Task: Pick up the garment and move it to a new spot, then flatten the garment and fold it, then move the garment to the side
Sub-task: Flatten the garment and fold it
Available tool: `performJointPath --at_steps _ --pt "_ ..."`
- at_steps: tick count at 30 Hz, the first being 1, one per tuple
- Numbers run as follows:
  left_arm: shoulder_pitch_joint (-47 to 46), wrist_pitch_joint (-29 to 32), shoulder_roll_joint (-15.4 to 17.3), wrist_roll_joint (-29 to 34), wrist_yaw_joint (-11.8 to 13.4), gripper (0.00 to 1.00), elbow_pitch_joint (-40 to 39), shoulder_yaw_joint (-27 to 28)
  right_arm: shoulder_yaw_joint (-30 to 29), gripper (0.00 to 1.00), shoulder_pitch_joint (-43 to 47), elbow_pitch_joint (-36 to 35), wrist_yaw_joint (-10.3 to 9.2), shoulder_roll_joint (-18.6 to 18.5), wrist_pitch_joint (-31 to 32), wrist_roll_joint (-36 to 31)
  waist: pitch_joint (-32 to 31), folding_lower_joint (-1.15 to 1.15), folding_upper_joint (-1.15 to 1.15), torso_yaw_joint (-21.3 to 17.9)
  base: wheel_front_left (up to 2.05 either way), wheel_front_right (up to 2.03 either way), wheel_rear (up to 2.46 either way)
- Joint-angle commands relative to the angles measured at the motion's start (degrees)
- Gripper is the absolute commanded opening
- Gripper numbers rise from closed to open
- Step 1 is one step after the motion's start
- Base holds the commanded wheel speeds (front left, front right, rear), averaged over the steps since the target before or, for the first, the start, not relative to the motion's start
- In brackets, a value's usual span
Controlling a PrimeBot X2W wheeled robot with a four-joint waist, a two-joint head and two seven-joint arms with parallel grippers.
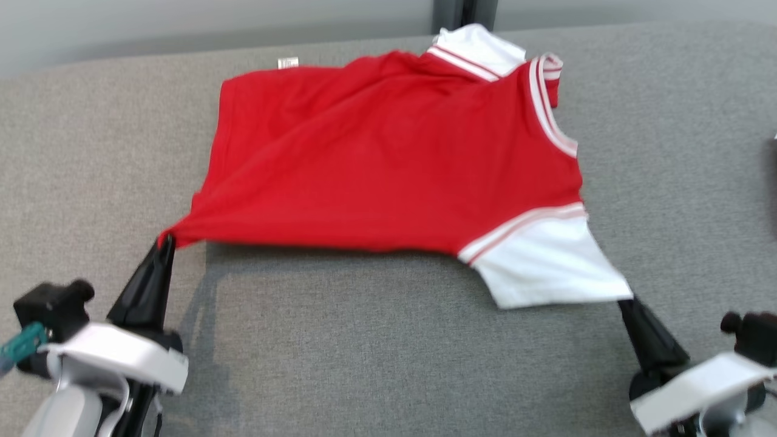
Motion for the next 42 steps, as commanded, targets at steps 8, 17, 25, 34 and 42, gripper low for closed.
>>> performJointPath --at_steps 8,17,25,34,42 --pt "15.2 6.9 3.9 -0.7 8.8 0.00 -17.1 2.1 -9.9 0.00 16.3 -16.0 0.00 5.0 14.1 -4.6 -5.6 0.00 0.00 -0.9 0.00 0.00 0.00" --pt "27.7 12.2 6.2 -1.5 15.6 0.00 -29.4 3.9 -19.8 0.00 28.2 -30.8 0.00 12.5 31.7 -10.0 -8.2 0.00 0.00 -1.2 0.00 0.00 0.00" --pt "28.2 14.8 7.1 -2.5 16.3 0.00 -32.5 3.9 -24.1 0.00 28.1 -36.5 0.00 14.7 41.3 -13.8 -5.9 0.00 0.00 -0.2 0.00 0.00 0.00" --pt "17.4 15.8 6.8 -2.5 12.3 0.00 -27.8 1.7 -23.5 0.00 13.4 -34.2 0.00 11.4 49.0 -16.0 0.4 0.00 0.00 1.7 0.00 0.00 0.00" --pt "7.0 14.2 4.1 -3.4 8.2 0.00 -19.3 -0.1 -19.0 0.00 -4.0 -24.6 -0.01 5.8 51.7 -14.8 5.1 0.00 0.00 3.1 0.00 0.00 0.00"
